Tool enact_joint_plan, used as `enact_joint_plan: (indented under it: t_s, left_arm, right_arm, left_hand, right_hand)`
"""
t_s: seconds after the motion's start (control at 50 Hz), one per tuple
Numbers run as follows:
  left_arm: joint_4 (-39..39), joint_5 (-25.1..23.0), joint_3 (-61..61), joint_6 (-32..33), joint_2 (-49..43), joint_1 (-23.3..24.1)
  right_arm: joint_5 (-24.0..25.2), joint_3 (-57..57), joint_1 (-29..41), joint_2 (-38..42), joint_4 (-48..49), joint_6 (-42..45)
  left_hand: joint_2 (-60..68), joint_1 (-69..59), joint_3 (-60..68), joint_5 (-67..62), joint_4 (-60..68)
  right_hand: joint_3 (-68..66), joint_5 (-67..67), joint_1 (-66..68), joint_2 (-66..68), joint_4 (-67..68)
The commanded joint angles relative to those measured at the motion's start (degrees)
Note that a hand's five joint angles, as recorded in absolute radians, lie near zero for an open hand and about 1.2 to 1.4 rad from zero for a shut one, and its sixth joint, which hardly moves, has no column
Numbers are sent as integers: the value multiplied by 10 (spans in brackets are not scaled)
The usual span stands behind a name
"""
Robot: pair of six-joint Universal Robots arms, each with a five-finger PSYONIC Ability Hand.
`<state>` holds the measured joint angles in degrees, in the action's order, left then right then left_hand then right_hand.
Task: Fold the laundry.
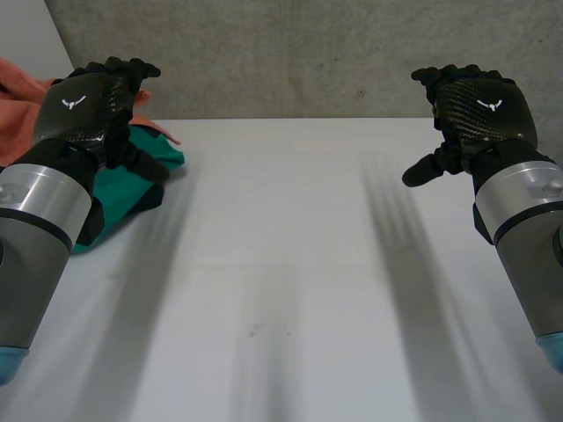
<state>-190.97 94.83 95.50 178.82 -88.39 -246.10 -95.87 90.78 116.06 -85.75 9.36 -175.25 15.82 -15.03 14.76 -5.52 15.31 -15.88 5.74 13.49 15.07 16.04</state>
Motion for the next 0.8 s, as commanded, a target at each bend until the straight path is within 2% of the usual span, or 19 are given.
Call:
enact_joint_plan:
  t_s: [0.02, 0.22, 0.32, 0.46, 0.62, 0.68, 0.76, 0.8]
  left_arm:
    - [1, 0, 0, 0, 0, 1]
    - [6, -3, -15, 7, 1, 3]
    - [6, -18, -75, 38, -24, -13]
    - [29, -88, -239, 173, -199, -184]
    - [24, -118, -386, 303, -372, -246]
    - [18, -119, -407, 325, -403, -260]
    - [-8, -132, -415, 327, -430, -267]
    - [-21, -148, -410, 328, -435, -266]
  right_arm:
    - [1, 0, 1, 0, 0, 0]
    - [3, -2, 1, -6, -2, 1]
    - [4, -3, 0, -12, -3, 2]
    - [11, -2, 2, -11, -5, 2]
    - [31, 5, 7, -11, -5, 3]
    - [32, 5, 7, -11, -5, 3]
    - [33, 5, 8, -9, -5, 3]
    - [33, 5, 8, -7, -5, 3]
  left_hand:
    - [-58, 50, -48, 55, -53]
    - [-51, 43, -40, 48, -46]
    - [-38, 30, -27, 35, -32]
    - [-34, 26, -24, 31, -29]
    - [-9, 1, 2, 6, -4]
    - [8, -16, 18, -11, 13]
    - [97, -105, 107, -100, 102]
    - [211, -219, 221, -214, 216]
  right_hand:
    - [59, -57, -35, -51, -60]
    - [59, -57, -35, -51, -60]
    - [59, -57, -35, -51, -60]
    - [59, -57, -35, -51, -60]
    - [59, -57, -35, -51, -60]
    - [59, -57, -35, -51, -60]
    - [59, -57, -35, -51, -60]
    - [59, -57, -35, -51, -60]
